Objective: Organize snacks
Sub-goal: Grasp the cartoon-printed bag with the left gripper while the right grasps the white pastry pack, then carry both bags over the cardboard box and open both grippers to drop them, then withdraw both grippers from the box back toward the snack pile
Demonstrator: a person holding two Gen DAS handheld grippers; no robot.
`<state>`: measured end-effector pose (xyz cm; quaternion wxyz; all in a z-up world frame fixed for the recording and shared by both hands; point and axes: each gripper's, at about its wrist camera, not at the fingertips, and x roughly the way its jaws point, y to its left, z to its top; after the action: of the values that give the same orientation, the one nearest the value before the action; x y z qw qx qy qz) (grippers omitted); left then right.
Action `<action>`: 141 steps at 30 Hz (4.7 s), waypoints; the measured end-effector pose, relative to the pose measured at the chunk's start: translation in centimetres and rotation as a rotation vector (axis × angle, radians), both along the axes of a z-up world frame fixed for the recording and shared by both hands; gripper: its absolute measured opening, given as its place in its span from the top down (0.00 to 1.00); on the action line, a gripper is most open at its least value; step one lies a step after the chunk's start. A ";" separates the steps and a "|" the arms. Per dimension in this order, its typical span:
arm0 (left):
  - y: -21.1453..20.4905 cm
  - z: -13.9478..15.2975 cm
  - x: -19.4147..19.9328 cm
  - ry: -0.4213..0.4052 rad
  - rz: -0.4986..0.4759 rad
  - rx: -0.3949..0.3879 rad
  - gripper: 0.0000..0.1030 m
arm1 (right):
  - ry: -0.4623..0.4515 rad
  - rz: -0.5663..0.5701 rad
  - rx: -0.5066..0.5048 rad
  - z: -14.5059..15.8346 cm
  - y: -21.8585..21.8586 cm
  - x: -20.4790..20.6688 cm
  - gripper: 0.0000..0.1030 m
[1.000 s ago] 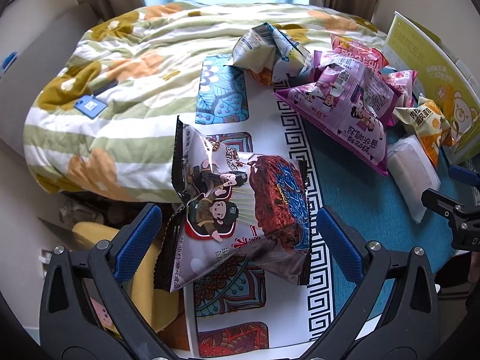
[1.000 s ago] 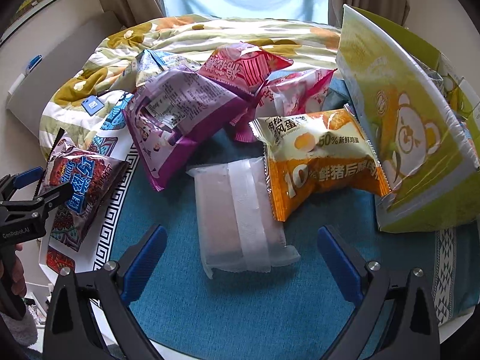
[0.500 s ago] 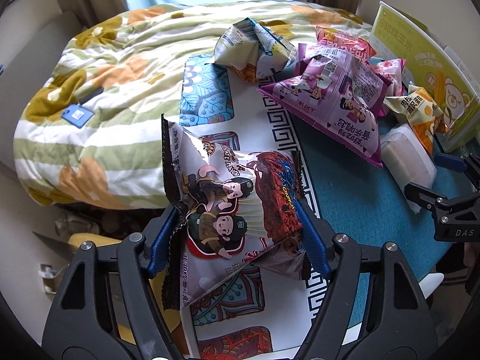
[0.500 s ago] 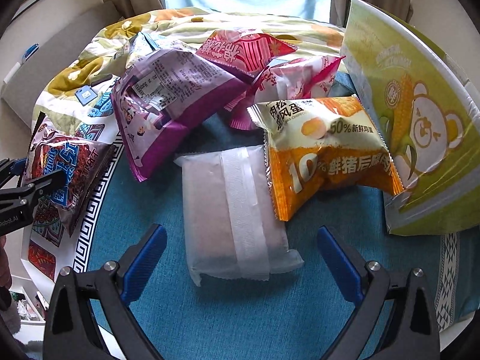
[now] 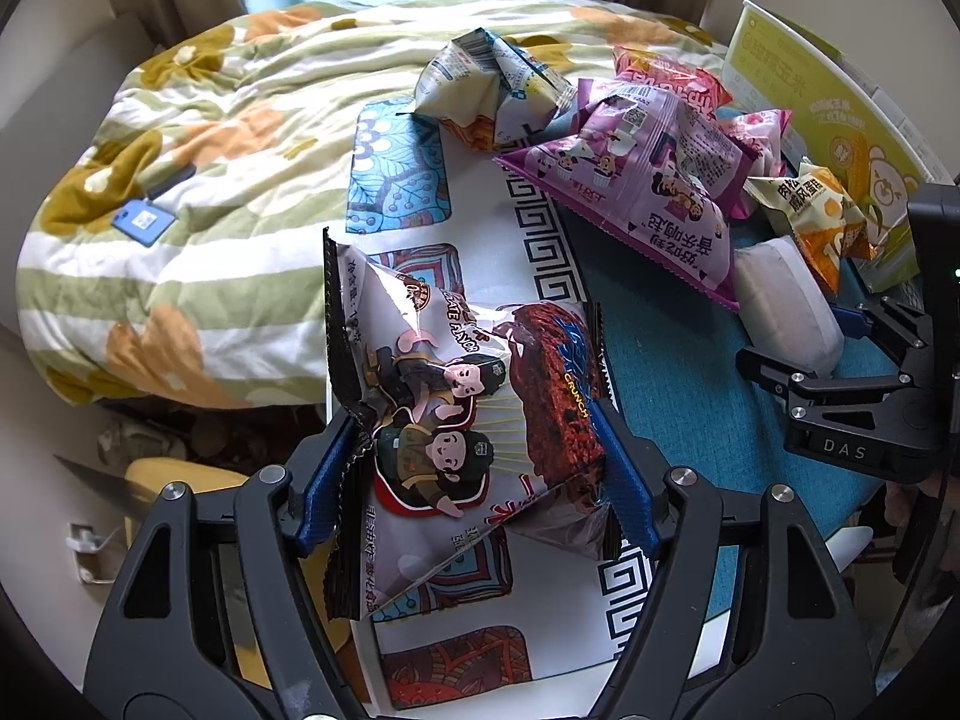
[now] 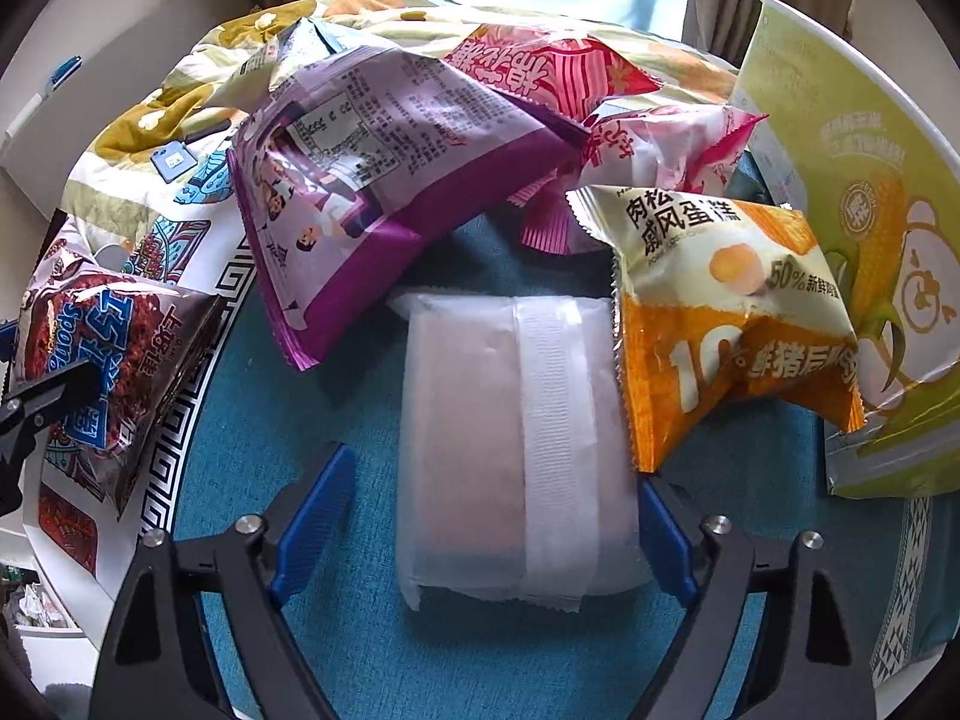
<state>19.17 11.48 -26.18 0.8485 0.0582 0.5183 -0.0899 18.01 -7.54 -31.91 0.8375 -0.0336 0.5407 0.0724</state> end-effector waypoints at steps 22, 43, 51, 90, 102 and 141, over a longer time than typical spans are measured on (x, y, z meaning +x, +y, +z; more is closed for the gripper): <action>-1.8 5.7 -1.9 -0.069 0.064 -0.018 0.32 | -0.038 0.010 0.122 4.1 -2.1 -4.1 0.44; -23.3 17.7 1.4 -0.295 0.061 -0.158 0.32 | -0.297 0.074 0.111 19.4 -20.4 -3.1 0.44; -32.4 17.4 9.2 -0.233 -0.037 -0.166 0.31 | -0.314 0.012 0.108 20.7 -27.6 0.7 0.44; -32.9 12.3 17.1 -0.087 -0.082 -0.107 0.01 | -0.151 -0.158 0.168 14.8 -31.1 15.4 0.24; -32.9 13.8 13.1 -0.120 -0.066 -0.090 0.01 | -0.238 -0.155 0.158 17.0 -31.7 10.9 0.05; -13.4 15.5 -2.3 -0.233 0.039 -0.013 0.01 | -0.289 0.024 0.238 18.8 -18.2 -5.1 0.05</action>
<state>16.87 -1.92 -10.67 0.9049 0.0528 0.4166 -0.0692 12.86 -25.77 -13.15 0.9036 0.0490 0.4019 0.1401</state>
